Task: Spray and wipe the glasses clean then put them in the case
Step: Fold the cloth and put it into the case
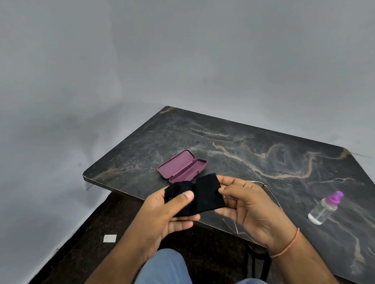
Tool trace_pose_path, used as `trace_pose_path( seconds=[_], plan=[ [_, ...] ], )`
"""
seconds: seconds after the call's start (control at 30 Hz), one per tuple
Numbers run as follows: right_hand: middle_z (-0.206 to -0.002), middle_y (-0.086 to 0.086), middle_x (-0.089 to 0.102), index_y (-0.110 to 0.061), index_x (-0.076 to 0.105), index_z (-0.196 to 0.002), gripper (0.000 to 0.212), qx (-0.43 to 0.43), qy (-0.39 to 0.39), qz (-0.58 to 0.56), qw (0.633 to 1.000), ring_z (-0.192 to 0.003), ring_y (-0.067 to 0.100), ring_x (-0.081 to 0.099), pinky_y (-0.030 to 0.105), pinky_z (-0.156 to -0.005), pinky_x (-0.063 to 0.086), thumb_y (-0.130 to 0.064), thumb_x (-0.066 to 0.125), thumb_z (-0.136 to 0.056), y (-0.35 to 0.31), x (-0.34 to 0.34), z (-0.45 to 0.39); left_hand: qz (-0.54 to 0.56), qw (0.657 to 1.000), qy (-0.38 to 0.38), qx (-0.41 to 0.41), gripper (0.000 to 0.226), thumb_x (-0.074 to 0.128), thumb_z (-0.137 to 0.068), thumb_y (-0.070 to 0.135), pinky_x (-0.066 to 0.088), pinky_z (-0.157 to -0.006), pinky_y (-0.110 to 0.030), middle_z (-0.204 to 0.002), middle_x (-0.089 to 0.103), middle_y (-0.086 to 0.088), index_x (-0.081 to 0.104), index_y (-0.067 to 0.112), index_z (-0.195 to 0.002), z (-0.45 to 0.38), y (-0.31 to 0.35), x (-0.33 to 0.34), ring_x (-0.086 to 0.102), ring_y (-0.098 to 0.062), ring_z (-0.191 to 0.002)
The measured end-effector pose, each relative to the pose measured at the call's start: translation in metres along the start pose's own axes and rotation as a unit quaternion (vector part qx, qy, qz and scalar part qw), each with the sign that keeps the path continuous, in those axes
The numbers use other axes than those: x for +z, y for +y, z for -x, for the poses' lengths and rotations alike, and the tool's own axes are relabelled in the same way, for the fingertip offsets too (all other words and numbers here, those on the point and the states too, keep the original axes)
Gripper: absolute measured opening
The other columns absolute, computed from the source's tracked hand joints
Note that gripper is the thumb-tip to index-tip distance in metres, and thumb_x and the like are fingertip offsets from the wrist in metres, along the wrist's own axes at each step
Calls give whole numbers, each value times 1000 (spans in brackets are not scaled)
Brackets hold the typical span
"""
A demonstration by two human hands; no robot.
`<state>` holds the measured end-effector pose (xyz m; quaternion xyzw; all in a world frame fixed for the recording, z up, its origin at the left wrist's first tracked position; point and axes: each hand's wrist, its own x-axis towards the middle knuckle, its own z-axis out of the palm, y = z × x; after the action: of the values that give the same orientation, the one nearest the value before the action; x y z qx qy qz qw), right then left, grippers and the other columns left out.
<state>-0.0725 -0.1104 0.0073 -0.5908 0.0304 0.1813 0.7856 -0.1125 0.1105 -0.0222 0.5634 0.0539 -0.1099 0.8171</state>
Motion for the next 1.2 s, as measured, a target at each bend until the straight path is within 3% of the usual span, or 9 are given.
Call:
trace_pose_path(
  seconds=[0.1,0.27,0.37,0.43,0.53,0.83,0.93,1.1,1.2],
  plan=[
    [-108,17,80,-5,76,-121,34,26,-12,24,999,-87,21,77,30,-67,66,0,75,-87,-2,3,-5,-51,998,26,31,26,78,-98,13,68,-68,-27,-107,85,-16,75,12,-124,-2,0,-7,84,-26,-87],
    [-108,21,79,1,77,-118,36,33,-29,87,995,-79,23,79,27,-58,63,12,75,-84,-13,9,-19,-90,992,57,71,20,79,-98,11,64,-61,-25,-104,87,-5,82,21,-115,-9,6,-21,84,-19,-87],
    [-98,18,70,-5,80,-115,36,9,-23,133,991,-82,23,74,26,-57,62,11,79,-83,-24,7,-36,-94,988,81,88,17,78,-98,9,57,-53,-21,-93,86,-5,84,17,-111,-26,11,-35,76,-10,-72],
    [-88,10,61,-8,83,-107,31,3,-17,170,985,-82,23,69,25,-58,63,10,80,-83,-32,6,-51,-140,981,88,104,16,79,-98,9,54,-51,-21,-92,86,-6,84,16,-111,-40,13,-46,74,-9,-69],
    [-78,1,73,-11,82,-99,27,-5,-9,228,974,-75,18,71,25,-59,61,11,79,-84,-44,8,-80,-209,967,90,115,11,82,-97,11,55,-52,-23,-91,87,-5,84,17,-106,-65,15,-56,70,-11,-65],
    [-87,-4,69,-16,77,-104,26,-6,33,346,937,-82,14,68,26,-64,57,4,78,-88,-67,9,-169,-358,915,126,136,4,82,-97,23,61,-55,-27,-69,81,-3,81,25,-94,-122,25,-55,72,-11,-52],
    [-85,-1,70,-19,77,-98,25,1,47,410,911,-81,16,64,28,-60,52,1,81,-85,-63,8,-188,-401,898,131,125,6,83,-95,28,55,-51,-23,-61,78,-2,79,26,-91,-128,24,-56,67,-7,-45],
    [-77,-3,72,-18,78,-97,25,-28,40,543,838,-59,10,60,19,-41,41,-4,87,-79,-54,6,-206,-474,864,122,118,9,86,-90,31,56,-58,-22,-57,76,5,78,26,-89,-131,25,-54,66,1,-45],
    [-76,-9,72,-22,79,-92,26,-45,25,599,799,-68,11,67,21,-64,56,-5,90,-76,-52,5,-210,-504,849,117,108,13,87,-86,34,57,-57,-23,-58,76,6,76,27,-84,-133,26,-56,71,-5,-52]
  ],
)
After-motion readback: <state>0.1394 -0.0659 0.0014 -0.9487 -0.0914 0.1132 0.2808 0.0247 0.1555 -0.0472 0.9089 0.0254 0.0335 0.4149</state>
